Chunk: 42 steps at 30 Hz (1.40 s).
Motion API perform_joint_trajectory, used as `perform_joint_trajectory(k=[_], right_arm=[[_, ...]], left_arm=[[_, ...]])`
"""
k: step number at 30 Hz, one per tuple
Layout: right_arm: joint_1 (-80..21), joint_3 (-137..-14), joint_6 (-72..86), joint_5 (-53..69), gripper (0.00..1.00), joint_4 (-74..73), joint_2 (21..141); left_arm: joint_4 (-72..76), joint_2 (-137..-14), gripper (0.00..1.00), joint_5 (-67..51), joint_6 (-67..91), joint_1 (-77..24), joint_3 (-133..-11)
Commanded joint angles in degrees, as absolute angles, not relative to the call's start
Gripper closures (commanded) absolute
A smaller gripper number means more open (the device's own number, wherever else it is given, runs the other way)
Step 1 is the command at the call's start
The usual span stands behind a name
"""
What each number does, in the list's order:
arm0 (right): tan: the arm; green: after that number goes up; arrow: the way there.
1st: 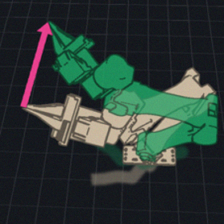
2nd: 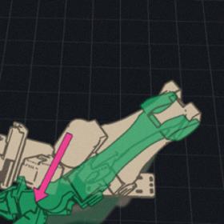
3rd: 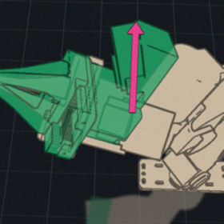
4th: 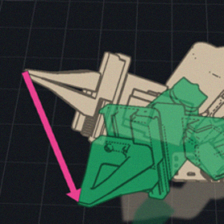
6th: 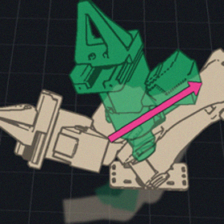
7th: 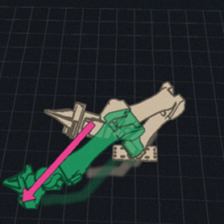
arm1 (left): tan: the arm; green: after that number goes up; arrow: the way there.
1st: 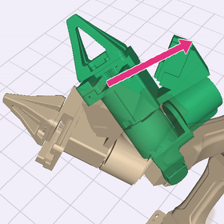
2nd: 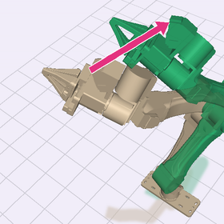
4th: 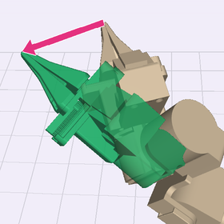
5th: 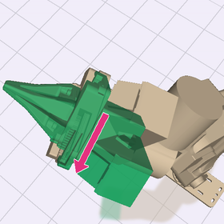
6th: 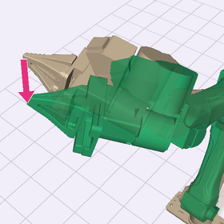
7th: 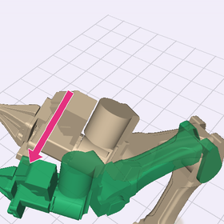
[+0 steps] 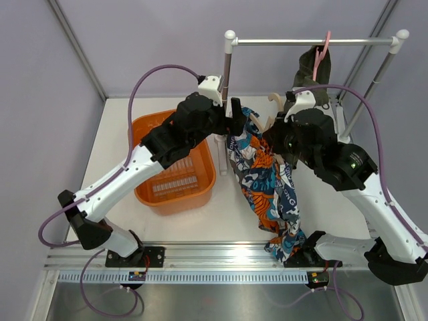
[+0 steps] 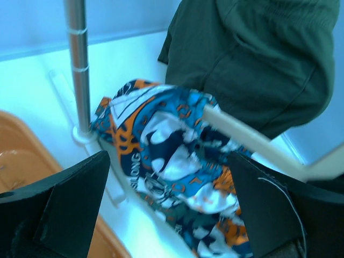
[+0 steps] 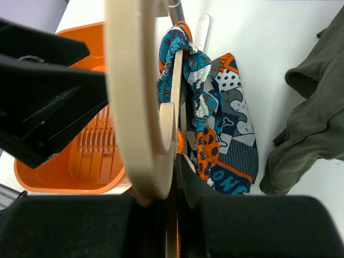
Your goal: Remove the shorts from the hanger
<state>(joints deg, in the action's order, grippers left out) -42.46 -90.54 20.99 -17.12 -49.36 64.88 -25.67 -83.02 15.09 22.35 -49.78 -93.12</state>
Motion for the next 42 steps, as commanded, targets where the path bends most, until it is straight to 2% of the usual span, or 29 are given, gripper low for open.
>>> perform_joint_trajectory(k=[1,20,31,36,42], right_arm=[[-43.50,-92.46,22.06,-21.62,1.00,-47.72,63.72],[-43.95,-95.10,21.27,-21.88,1.00,-47.28,66.27],[-44.21,-97.29,21.27,-20.83,1.00,-48.16,66.88],[-44.65,-98.44,21.09,-21.18,1.00,-49.39,67.41],[-44.91,-98.17,21.18,-21.36,1.00,-49.83,66.89]], left_arm=[[-23.12,-85.95,0.04,19.42,23.73,-50.98,-99.05],[-25.22,-94.39,0.33,16.97,25.31,-51.68,-102.13],[-24.00,-96.24,0.39,17.40,24.70,-51.59,-102.39],[-23.91,-96.94,0.56,17.93,23.91,-51.50,-104.06],[-24.17,-97.91,0.86,17.93,23.29,-50.80,-105.38]])
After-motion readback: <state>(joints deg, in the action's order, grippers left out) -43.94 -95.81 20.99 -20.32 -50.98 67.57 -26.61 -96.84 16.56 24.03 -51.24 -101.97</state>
